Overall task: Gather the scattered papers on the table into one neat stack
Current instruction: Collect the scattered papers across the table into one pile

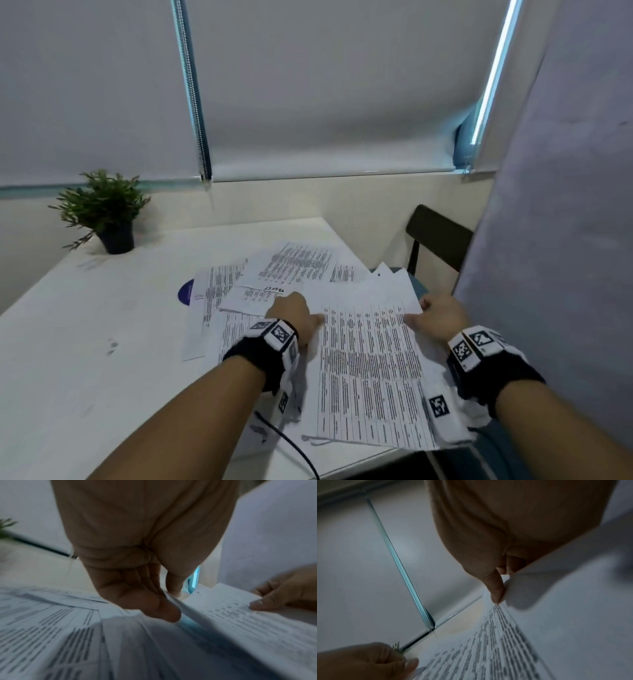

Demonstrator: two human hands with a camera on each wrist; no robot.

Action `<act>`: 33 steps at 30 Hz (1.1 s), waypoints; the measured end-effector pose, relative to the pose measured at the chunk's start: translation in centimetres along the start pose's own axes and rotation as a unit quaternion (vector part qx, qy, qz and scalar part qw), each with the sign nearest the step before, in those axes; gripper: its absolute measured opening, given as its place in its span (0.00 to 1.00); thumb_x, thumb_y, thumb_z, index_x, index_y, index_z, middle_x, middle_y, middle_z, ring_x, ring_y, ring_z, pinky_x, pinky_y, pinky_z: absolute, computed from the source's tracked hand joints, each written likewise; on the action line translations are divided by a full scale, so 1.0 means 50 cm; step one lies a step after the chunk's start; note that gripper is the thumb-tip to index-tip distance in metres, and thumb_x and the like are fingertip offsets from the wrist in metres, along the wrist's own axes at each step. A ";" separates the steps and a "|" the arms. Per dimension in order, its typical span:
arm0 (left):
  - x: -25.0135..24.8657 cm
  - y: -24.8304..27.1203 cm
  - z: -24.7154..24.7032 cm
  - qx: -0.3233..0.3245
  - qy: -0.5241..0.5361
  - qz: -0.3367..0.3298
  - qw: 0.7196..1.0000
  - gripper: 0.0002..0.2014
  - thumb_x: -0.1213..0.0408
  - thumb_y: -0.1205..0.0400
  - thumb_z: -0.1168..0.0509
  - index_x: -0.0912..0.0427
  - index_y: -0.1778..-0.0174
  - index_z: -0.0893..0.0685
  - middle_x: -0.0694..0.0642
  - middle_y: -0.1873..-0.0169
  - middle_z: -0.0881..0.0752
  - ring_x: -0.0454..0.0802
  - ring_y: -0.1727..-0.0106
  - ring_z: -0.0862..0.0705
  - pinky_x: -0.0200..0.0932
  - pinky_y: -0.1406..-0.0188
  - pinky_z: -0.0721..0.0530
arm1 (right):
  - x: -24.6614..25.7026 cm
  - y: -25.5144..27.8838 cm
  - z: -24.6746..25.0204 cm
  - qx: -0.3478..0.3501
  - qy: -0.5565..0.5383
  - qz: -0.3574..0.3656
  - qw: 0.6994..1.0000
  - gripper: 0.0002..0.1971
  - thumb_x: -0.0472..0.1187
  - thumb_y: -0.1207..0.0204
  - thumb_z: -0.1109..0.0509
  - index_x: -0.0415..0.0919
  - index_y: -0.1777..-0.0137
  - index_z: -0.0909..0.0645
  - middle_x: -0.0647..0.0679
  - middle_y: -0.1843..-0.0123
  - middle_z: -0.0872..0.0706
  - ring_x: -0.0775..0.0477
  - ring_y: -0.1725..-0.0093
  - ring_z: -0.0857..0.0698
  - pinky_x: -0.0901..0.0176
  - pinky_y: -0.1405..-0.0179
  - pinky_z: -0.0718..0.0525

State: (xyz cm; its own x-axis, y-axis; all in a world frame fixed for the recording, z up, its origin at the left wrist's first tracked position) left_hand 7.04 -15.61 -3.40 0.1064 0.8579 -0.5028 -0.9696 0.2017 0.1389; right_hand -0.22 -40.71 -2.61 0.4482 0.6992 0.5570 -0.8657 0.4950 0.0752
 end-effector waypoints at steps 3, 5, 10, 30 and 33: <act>0.000 -0.006 -0.001 0.025 -0.013 -0.001 1.000 0.26 0.45 0.16 0.33 0.63 0.71 0.22 0.57 0.75 0.19 0.54 0.73 0.19 0.48 0.62 0.12 | -0.002 0.002 -0.007 -0.006 0.038 -0.005 0.999 0.14 0.46 0.22 0.21 0.36 0.59 0.17 0.45 0.64 0.17 0.48 0.65 0.18 0.59 0.70 0.26; 0.010 -0.012 0.017 0.021 -0.007 -0.004 1.000 0.20 0.51 0.16 0.32 0.66 0.64 0.16 0.59 0.71 0.13 0.56 0.72 0.16 0.51 0.56 0.07 | 0.003 -0.002 -0.004 -0.025 0.055 -0.002 0.998 0.15 0.48 0.22 0.22 0.35 0.50 0.16 0.44 0.59 0.15 0.42 0.56 0.15 0.58 0.62 0.22; 0.069 -0.043 0.090 -0.004 -0.049 0.021 0.999 0.10 0.63 0.20 0.33 0.66 0.54 0.12 0.60 0.67 0.12 0.56 0.69 0.17 0.49 0.63 0.10 | 0.073 0.005 0.007 -0.041 0.035 0.063 0.997 0.19 0.53 0.22 0.24 0.42 0.39 0.20 0.47 0.46 0.16 0.44 0.48 0.18 0.54 0.51 0.21; 0.179 -0.340 0.149 -0.017 -0.165 0.096 0.982 0.18 0.45 0.16 0.35 0.59 0.55 0.22 0.58 0.57 0.21 0.60 0.45 0.12 0.45 0.56 0.22 | 0.399 -0.135 -0.273 0.175 0.256 0.235 0.921 0.17 0.55 0.29 0.22 0.41 0.52 0.11 0.46 0.56 0.08 0.44 0.60 0.09 0.54 0.57 0.09; 0.176 -0.381 0.126 0.045 -0.246 0.096 0.963 0.19 0.45 0.21 0.29 0.60 0.54 0.17 0.55 0.62 0.17 0.56 0.51 0.13 0.47 0.50 0.16 | 0.391 -0.147 -0.282 0.160 0.262 0.236 0.922 0.20 0.60 0.30 0.21 0.42 0.56 0.14 0.48 0.61 0.13 0.42 0.60 0.11 0.57 0.62 0.14</act>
State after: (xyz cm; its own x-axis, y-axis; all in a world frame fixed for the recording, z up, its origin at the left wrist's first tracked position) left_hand 27.83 -8.94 -5.09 0.0392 0.9992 0.0015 -0.9613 0.0373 0.2729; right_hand 18.04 -23.41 -3.92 -0.0216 0.9926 0.1196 -0.9756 -0.0471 0.2146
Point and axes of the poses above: each hand's wrist, its own y-axis away from the middle knuckle, its own z-axis out of the back of the hand, x = y × z, the point moved 2 cm from there along -y, towards the middle knuckle
